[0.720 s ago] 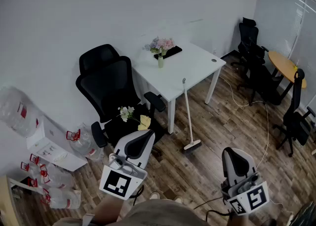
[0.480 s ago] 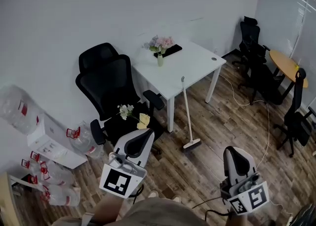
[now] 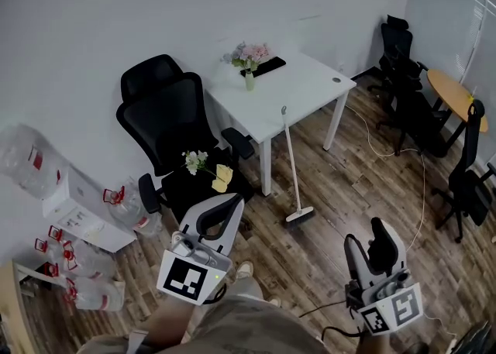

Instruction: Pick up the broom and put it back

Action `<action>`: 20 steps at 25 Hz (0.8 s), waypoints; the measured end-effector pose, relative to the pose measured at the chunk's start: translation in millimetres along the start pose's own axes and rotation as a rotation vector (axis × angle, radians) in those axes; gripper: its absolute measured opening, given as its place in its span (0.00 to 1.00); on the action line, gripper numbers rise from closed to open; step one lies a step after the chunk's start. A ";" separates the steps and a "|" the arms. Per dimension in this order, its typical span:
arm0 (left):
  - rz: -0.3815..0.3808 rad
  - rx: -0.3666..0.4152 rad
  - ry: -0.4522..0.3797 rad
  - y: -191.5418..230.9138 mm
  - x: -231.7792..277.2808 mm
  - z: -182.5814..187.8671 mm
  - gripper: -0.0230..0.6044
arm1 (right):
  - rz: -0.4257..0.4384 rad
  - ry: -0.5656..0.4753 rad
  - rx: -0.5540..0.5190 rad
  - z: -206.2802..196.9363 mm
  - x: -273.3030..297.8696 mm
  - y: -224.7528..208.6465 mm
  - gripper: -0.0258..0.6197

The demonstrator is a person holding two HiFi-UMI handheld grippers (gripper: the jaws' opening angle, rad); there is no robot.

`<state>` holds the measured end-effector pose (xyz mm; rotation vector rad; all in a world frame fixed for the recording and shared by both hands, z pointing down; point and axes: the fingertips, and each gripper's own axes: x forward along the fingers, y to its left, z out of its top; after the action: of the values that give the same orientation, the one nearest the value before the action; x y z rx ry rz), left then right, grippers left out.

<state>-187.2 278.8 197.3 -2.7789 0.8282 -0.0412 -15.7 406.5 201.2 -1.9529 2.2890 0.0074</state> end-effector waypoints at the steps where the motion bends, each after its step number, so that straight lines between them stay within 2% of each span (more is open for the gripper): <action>1: -0.003 -0.002 0.004 0.2 2.1 -2.2 0.06 | 0.004 0.007 0.002 -1.1 1.2 -2.0 0.42; 6: 0.009 -0.028 0.015 11.9 21.3 -20.1 0.06 | -0.007 0.051 -0.078 -12.5 19.3 -19.9 0.42; 10: 0.011 -0.045 0.015 32.0 48.9 -39.5 0.06 | -0.024 0.076 -0.086 -27.5 50.2 -41.7 0.42; 16: -0.004 -0.047 0.034 73.0 107.0 -64.4 0.06 | -0.038 0.136 -0.074 -51.7 118.9 -82.1 0.42; 20: -0.025 -0.044 0.095 104.4 156.3 -95.1 0.06 | -0.036 0.194 -0.083 -71.8 172.1 -109.7 0.42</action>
<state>-121.1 88.4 258.3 -2.8476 0.8263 -0.1626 58.9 213.3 263.5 -2.1215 2.4074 -0.0969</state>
